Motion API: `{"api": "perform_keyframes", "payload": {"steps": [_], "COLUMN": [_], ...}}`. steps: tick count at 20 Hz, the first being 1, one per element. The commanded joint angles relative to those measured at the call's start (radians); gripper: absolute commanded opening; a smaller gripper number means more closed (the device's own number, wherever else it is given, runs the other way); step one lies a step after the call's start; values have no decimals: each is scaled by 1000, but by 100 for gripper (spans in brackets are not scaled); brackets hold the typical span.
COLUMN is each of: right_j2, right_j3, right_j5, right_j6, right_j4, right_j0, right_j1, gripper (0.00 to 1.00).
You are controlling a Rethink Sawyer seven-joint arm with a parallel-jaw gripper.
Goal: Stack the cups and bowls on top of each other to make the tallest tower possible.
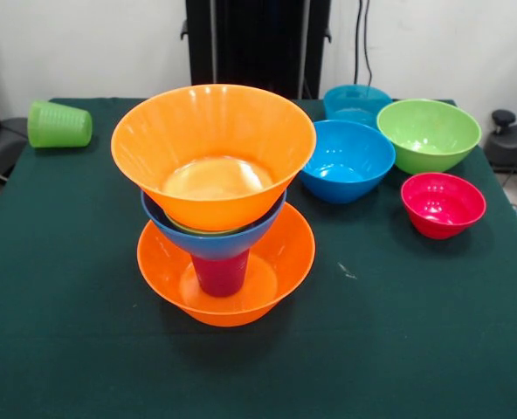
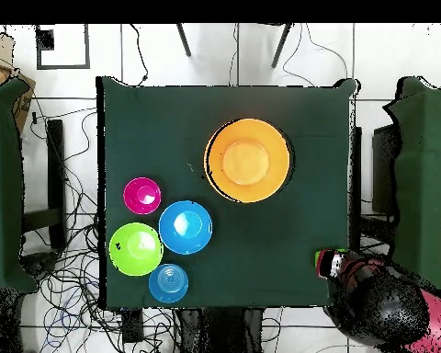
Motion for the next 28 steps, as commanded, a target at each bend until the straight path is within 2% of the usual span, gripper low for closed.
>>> {"api": "perform_keyframes", "payload": {"steps": [1, 9, 22, 28], "right_j2": [162, 250, 273, 281], "right_j3": [-23, -32, -49, -52], "right_j5": [92, 72, -21, -54], "right_j6": [-375, -354, -196, -156], "right_j4": [-95, -159, -321, -368], "right_j0": [-63, -157, -158, -167], "right_j1": [87, 138, 259, 313], "gripper": [100, 100, 100, 100]}}
